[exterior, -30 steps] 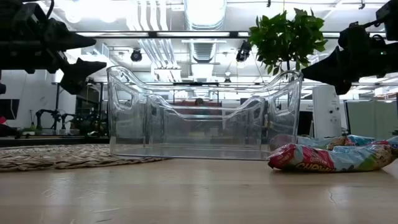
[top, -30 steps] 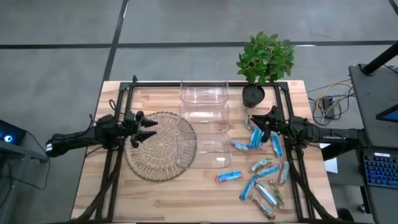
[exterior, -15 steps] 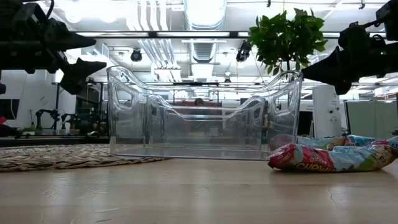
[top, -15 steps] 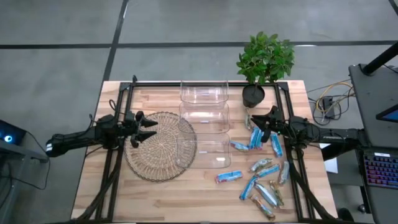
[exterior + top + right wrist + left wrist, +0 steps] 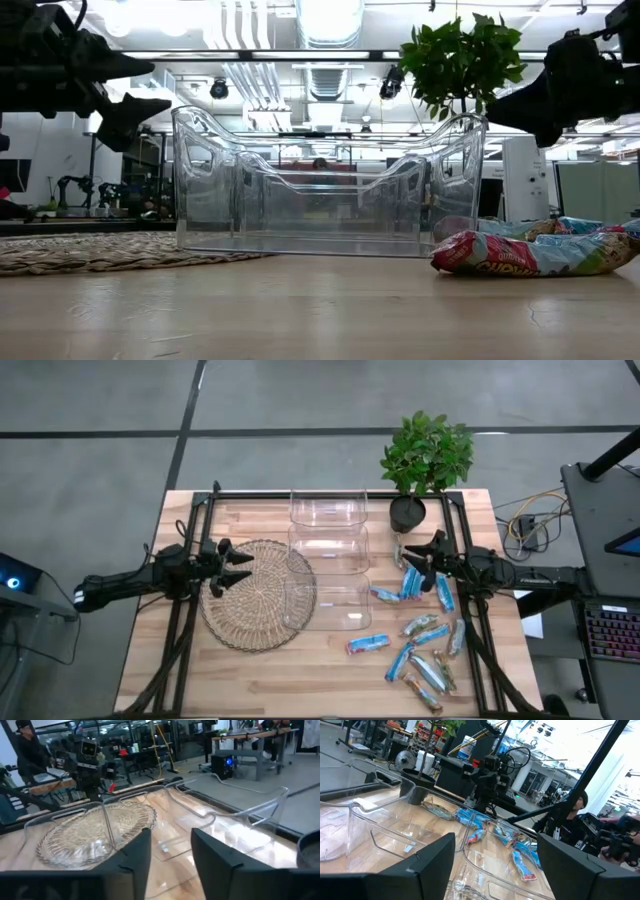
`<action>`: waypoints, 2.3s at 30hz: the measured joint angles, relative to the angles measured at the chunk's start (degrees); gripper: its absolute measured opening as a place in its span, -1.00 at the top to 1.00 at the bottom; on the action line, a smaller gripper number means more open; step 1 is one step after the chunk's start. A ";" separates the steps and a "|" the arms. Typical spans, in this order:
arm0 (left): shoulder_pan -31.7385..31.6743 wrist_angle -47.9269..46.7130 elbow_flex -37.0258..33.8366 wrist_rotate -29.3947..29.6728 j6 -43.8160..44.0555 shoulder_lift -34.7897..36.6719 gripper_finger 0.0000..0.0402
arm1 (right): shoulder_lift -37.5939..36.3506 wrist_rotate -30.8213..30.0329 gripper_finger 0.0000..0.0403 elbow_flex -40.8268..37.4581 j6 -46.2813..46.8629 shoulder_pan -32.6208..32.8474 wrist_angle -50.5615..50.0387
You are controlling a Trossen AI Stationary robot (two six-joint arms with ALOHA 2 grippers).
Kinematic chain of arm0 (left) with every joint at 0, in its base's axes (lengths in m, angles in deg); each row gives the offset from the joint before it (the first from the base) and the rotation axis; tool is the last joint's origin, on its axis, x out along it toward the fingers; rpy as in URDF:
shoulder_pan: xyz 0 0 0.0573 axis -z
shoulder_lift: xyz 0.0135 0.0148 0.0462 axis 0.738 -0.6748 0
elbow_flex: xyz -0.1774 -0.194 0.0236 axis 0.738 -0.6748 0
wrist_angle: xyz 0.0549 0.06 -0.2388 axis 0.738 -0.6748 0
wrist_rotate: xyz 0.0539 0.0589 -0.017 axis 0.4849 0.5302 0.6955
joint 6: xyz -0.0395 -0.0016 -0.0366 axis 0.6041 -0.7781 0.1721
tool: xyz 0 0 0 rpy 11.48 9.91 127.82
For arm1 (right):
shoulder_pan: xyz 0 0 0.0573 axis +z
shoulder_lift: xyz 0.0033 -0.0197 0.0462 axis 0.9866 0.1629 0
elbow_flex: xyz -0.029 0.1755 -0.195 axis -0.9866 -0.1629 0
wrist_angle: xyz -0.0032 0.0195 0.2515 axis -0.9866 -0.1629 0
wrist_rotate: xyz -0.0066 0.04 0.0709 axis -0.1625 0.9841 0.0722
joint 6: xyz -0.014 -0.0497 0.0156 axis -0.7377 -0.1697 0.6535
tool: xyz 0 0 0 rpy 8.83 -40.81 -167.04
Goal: Pick and place Granola Bars by type
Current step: Put the red granola bar into the top transparent bin
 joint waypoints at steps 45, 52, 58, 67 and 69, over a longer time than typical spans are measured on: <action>0.00 0.00 0.00 0.00 0.02 0.00 -0.30 | 54.48 9.14 -0.26 51.54 14.38 2.96 -58.71; -0.01 0.00 0.00 0.00 0.01 0.00 -0.30 | 57.35 9.11 -0.22 44.76 17.71 8.24 -52.24; 0.00 0.00 0.00 0.00 0.00 0.00 -0.30 | 61.35 7.96 -0.22 41.24 19.93 13.05 -44.53; -0.02 0.00 0.00 0.00 0.00 0.00 -0.30 | 68.93 0.89 -0.30 38.92 21.10 16.55 -38.11; -0.01 0.01 0.00 0.00 0.00 0.00 -0.30 | 70.83 0.93 -0.31 38.12 21.10 16.55 -37.13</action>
